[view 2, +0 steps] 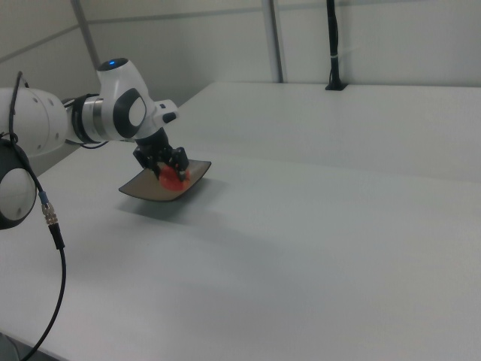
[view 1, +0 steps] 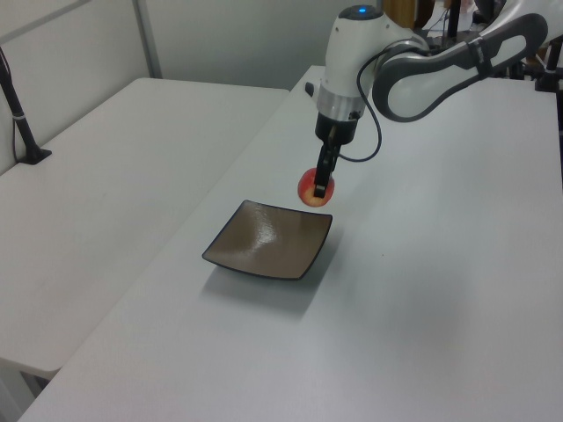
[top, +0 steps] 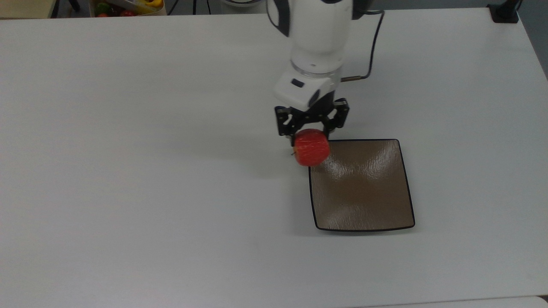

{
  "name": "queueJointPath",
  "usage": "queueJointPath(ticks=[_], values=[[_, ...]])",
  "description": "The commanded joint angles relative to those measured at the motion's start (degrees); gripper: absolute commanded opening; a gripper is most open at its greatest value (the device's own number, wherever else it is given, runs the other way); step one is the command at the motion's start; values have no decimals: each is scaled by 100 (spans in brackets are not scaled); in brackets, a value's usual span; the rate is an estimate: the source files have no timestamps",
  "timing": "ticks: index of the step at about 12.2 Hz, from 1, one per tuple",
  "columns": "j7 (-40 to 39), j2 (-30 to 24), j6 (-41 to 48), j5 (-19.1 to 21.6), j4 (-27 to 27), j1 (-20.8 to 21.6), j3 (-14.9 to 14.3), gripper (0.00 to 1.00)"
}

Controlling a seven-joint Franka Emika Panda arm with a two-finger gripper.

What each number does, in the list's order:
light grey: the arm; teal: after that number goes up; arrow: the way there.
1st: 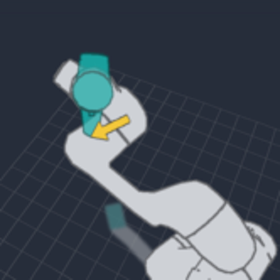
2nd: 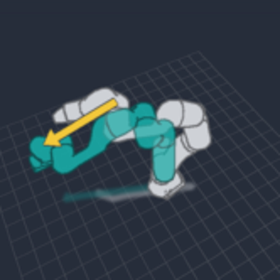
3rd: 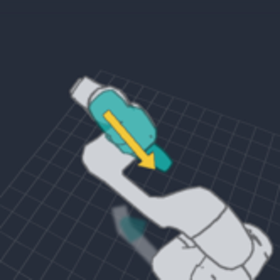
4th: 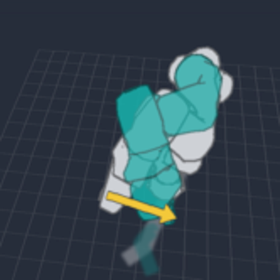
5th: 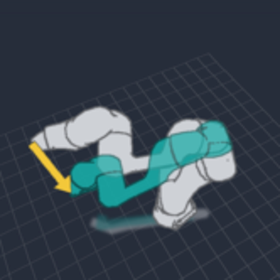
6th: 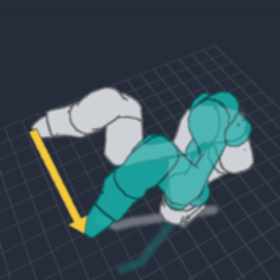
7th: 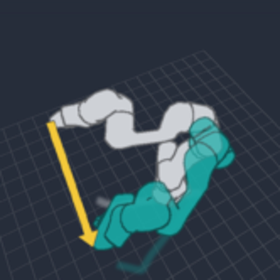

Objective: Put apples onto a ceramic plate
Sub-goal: 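Lift the apple and carry it over the brown plate, lowering it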

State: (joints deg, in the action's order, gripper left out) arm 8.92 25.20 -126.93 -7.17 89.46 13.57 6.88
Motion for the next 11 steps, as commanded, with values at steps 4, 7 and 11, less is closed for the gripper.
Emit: queueJointPath(ticks=[4,7,11], values=[[303,1022,-199,-470,-965,533,-82,94],[338,996,-200,-487,-965,524,-82,96],[400,566,131,-444,-834,419,-73,100]])
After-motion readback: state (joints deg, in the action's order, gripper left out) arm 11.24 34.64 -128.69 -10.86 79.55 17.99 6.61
